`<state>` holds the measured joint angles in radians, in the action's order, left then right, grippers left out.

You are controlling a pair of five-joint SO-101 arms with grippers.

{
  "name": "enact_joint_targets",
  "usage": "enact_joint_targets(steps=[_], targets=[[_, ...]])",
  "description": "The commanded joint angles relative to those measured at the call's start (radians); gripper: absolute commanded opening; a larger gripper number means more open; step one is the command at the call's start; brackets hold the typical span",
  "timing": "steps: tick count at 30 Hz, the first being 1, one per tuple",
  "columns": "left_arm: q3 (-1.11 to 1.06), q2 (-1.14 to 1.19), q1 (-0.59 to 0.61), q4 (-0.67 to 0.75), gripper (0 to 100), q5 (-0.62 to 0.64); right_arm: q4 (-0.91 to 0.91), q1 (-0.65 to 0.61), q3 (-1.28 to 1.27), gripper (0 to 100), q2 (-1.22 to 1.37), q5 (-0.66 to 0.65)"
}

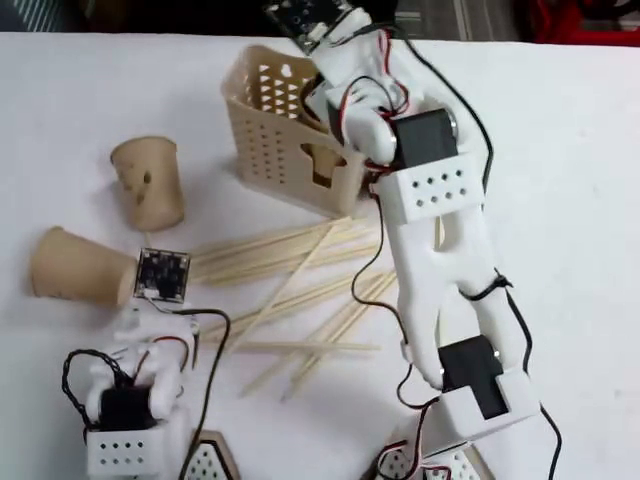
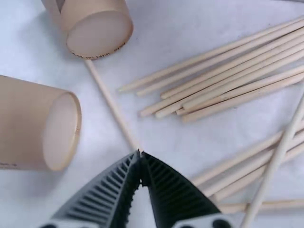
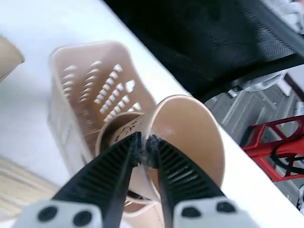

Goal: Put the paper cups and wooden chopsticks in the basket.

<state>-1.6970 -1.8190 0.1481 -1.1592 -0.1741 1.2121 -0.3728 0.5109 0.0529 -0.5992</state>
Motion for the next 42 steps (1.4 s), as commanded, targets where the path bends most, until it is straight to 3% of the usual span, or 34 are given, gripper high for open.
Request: enact_joint_targets(steps=[1,5,15,23,30,42], targets=[[0.005,-0.005,0.004,0.017,3,-0.008,0.054,-0.030,0.015,8.0,-0.061,-0.005],[0.005,-0.005,0.004,0.018,3,-0.008,0.162,-0.071,0.015,16.4,-0.124,-0.002],[0.005,-0.005,0.005,0.018,3,-0.008,0.504,-0.191,0.005,5.9,-0.295,0.000],[0.005,-0.005,0.007,0.018,3,-0.008,0.506,-0.197,-0.321,2.3,-0.437,0.081],[0.005,-0.005,0.007,0.018,3,-0.008,0.380,-0.156,-0.680,2.4,-0.624,0.195],[0.006,-0.005,0.008,0.069,3,-0.008,-0.067,-0.122,-1.320,2.4,-0.952,0.359]])
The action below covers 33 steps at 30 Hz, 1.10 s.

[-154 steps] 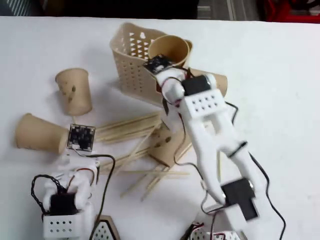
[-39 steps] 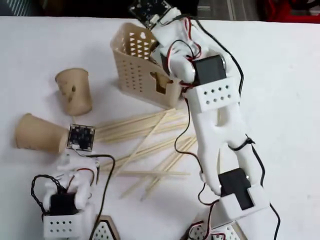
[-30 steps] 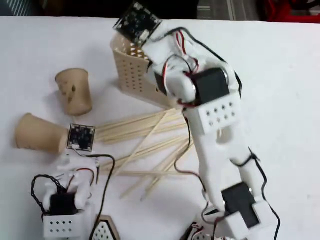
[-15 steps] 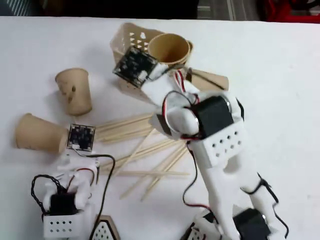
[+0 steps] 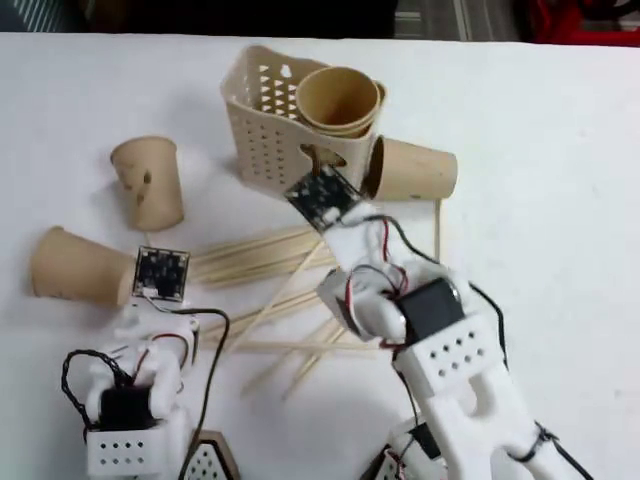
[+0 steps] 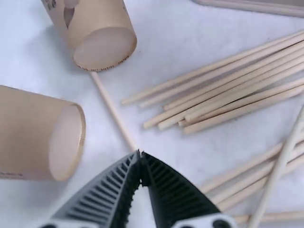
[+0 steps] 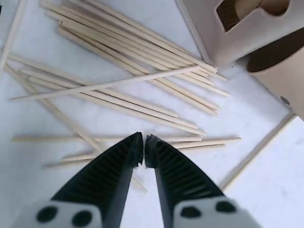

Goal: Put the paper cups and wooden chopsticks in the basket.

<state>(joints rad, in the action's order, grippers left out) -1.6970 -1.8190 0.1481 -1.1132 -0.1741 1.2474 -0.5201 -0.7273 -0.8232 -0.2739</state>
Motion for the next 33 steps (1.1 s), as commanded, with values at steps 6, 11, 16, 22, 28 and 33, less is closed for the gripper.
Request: enact_joint_targets(steps=[6,11,16,22,28,33], targets=[[0.038,-0.005,0.019,0.023,3,-0.008,-0.305,0.101,-0.287,2.4,-0.177,0.074],[0.123,-0.007,0.151,0.023,3,-0.005,-0.433,0.151,-0.397,2.4,-0.217,0.081],[0.206,-0.007,0.183,0.015,3,-0.006,-0.522,0.154,-0.459,2.4,-0.222,0.092],[0.330,-0.008,0.186,0.014,3,-0.107,-0.588,0.156,-0.508,2.4,-0.222,0.092],[0.509,-0.004,0.186,-0.044,3,-0.328,-0.627,0.153,-0.535,2.5,-0.220,0.086],[0.721,0.025,0.265,-0.153,3,-0.396,-0.631,0.147,-0.537,2.5,-0.214,0.084]])
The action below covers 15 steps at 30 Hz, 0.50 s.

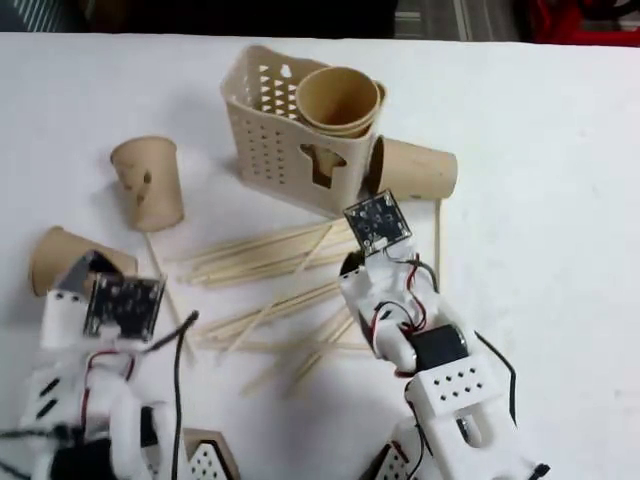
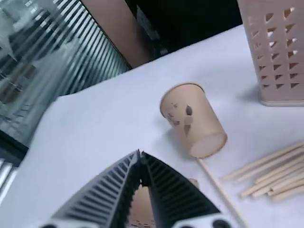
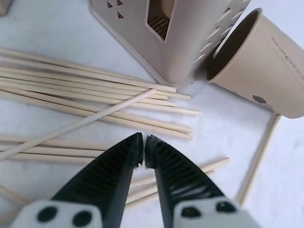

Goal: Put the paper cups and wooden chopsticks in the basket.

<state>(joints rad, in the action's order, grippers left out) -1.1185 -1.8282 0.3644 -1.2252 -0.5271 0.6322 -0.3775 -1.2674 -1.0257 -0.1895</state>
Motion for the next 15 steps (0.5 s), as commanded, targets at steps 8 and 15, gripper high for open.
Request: enact_joint_targets(steps=[8,15], targets=[[0.537,0.575,0.153,-0.207,3,-0.152,-0.016,0.004,0.003,2.5,-0.012,0.000],[0.818,0.975,0.246,-0.296,13,-0.155,-0.016,0.004,-0.006,2.5,-0.010,-0.002]])
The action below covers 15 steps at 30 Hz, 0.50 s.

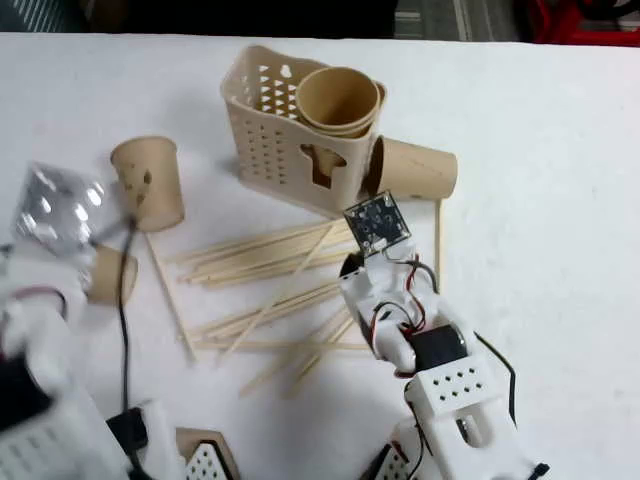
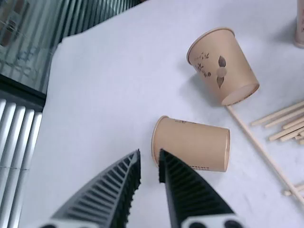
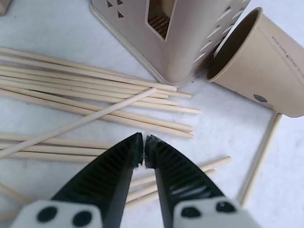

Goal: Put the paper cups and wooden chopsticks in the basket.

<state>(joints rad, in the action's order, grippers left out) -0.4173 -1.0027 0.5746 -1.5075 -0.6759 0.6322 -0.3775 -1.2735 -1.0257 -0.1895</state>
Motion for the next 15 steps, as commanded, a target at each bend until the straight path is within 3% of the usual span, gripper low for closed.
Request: enact_joint_targets(steps=[1,7,15], targets=[[0.138,0.193,0.048,-0.015,13,-0.006,-0.016,0.002,-0.002,2.5,-0.010,-0.002],[0.207,0.414,0.102,-0.012,14,-0.005,-0.016,-0.015,-0.003,2.5,-0.010,-0.002],[0.267,0.670,0.150,-0.009,26,0.058,-0.044,-0.035,-0.023,2.5,-0.010,-0.002]])
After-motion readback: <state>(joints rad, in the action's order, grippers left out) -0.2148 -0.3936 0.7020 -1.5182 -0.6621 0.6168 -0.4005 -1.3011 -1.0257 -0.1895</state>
